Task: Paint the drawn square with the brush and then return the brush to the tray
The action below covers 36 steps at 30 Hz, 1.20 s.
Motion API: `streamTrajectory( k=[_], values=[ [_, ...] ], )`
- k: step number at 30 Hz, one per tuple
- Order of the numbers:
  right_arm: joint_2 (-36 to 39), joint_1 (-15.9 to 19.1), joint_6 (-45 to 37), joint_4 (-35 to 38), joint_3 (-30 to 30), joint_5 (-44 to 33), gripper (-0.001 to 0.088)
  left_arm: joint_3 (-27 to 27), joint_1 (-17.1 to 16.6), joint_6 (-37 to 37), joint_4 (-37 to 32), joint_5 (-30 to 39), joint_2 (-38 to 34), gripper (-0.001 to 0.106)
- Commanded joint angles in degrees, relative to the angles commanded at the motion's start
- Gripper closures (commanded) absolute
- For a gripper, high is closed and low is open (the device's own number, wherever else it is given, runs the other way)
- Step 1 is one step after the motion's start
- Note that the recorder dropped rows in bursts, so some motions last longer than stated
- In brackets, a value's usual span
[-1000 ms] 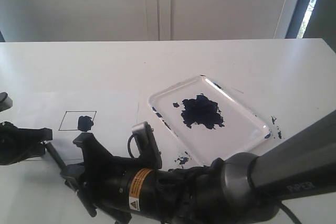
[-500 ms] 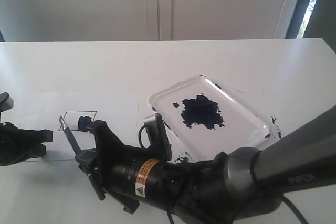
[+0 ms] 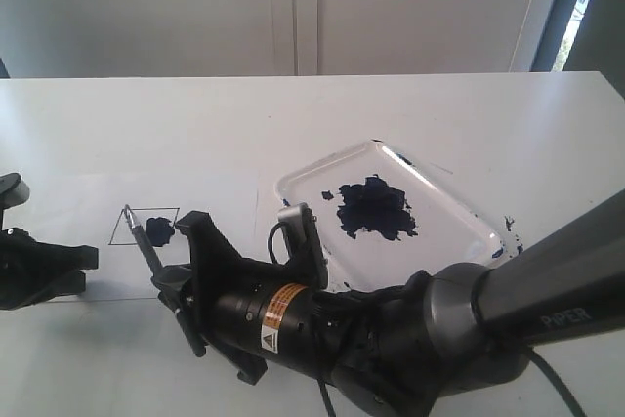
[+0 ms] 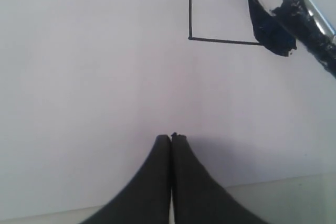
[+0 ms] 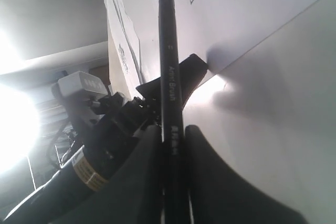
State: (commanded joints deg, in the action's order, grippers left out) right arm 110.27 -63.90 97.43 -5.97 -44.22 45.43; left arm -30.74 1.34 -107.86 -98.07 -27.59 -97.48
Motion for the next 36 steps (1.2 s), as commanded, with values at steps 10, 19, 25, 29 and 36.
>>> streamTrajectory(
  k=[10, 19, 25, 29, 36],
  values=[
    [0.0, 0.0, 0.0, -0.1, 0.0, 0.1, 0.0868, 0.0, 0.0, -0.1, -1.9, -1.3, 0.0, 0.105],
    [0.0, 0.0, 0.0, -0.2, 0.0, 1.1, 0.0868, 0.0, 0.0, -0.3, -1.9, -1.4, 0.0, 0.105],
    [-0.5, 0.0, -2.0, -0.1, 0.0, 1.0, 0.0868, 0.0, 0.0, -0.7, -1.9, -6.4, 0.0, 0.102],
    [-0.5, 0.0, -2.4, -0.1, 0.0, 1.0, 0.0868, 0.0, 0.0, -0.6, -1.9, -7.4, 0.0, 0.067],
    [-2.2, 1.2, -6.3, -0.3, 0.5, -0.8, 0.0868, 0.0, 0.0, -3.7, -1.9, -7.3, 0.8, 0.04]
  ],
)
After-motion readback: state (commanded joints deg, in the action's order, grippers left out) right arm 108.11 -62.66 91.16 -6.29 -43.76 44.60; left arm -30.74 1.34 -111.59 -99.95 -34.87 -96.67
